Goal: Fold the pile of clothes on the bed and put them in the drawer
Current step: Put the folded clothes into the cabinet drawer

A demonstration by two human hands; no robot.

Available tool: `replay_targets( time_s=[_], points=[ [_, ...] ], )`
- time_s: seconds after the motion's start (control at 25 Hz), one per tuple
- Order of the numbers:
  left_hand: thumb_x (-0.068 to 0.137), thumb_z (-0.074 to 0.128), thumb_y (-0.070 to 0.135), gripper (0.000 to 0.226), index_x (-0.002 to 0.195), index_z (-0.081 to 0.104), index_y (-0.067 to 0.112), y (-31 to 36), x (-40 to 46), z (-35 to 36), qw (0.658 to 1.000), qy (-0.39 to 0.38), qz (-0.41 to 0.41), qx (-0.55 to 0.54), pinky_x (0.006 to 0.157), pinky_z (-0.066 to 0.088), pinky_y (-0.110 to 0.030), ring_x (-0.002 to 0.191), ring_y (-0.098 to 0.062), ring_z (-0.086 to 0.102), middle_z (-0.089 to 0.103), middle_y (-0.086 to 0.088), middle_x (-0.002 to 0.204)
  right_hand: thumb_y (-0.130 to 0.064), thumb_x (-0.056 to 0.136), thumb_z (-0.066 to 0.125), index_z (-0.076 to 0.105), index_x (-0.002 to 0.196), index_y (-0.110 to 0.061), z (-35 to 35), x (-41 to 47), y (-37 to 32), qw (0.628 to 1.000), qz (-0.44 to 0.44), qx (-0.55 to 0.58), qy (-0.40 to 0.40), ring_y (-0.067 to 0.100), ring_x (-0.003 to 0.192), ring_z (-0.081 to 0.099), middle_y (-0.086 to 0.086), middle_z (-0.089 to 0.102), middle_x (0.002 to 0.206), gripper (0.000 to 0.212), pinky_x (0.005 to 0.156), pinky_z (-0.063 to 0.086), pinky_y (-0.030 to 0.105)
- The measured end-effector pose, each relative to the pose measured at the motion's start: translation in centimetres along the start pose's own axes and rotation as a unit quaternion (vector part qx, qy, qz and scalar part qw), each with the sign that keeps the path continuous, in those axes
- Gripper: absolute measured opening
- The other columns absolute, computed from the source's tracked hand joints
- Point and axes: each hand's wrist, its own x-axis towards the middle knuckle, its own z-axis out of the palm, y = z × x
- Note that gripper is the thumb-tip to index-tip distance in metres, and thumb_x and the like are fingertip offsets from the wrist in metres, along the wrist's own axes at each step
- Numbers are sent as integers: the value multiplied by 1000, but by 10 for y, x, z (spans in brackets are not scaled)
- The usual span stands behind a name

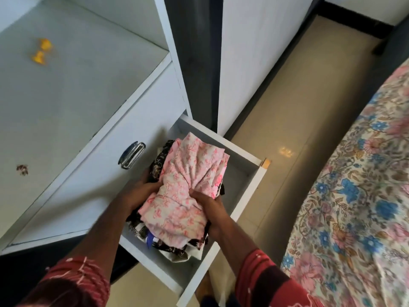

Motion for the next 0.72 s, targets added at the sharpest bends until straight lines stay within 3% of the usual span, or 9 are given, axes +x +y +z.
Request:
replay_targets(
  time_s=[0.08,0.16,0.28,0.4,0.52,0.6,0.72],
  points=[
    [94,70,30,64,149,39,37,-7,15,5,999,-12,-20,-35,71,54,-28,90,-14,65,62,-1,127,-26,59,100,52,133,-28,3,12,4,1000,10,0,11,33,99,76,8,76,117,89,85,59,61],
    [96,68,22,66,153,37,34,-20,29,12,996,-35,-34,-71,81,58,-40,99,-25,69,63,-10,132,-21,64,98,51,132,-25,1,18,6,1000,9,-3,25,30,92,77,8,76,113,82,81,62,57],
    [80,79,38,78,147,39,50,-35,48,13,997,-39,-34,-60,88,56,-48,108,-28,68,64,-4,129,-18,71,94,52,127,-25,1,26,12,999,1,-8,51,26,86,78,5,77,107,71,70,63,45],
    [67,76,61,80,135,34,70,-39,66,15,999,-35,-9,6,101,49,-55,119,-29,62,61,1,136,-24,72,94,59,121,-27,1,37,18,997,12,-21,67,26,97,74,2,76,111,60,82,62,47],
    [91,65,53,76,155,24,50,-41,75,28,998,10,-13,68,101,45,-44,127,-34,56,55,-5,144,-22,78,90,59,120,-22,-9,51,21,993,27,-81,80,20,101,70,3,71,122,51,86,59,39],
    [97,52,55,71,159,22,38,-52,77,38,990,50,-25,126,109,42,-49,132,-37,52,51,-8,150,-18,82,86,52,128,-18,-12,55,25,985,38,-136,104,16,99,64,3,66,128,57,78,54,33],
    [100,45,43,63,159,26,30,-60,60,41,972,141,6,188,108,41,-58,132,-37,52,54,-11,147,-28,91,77,35,146,-16,-4,48,22,972,26,-207,107,19,109,58,1,58,134,70,89,49,34]
  ],
)
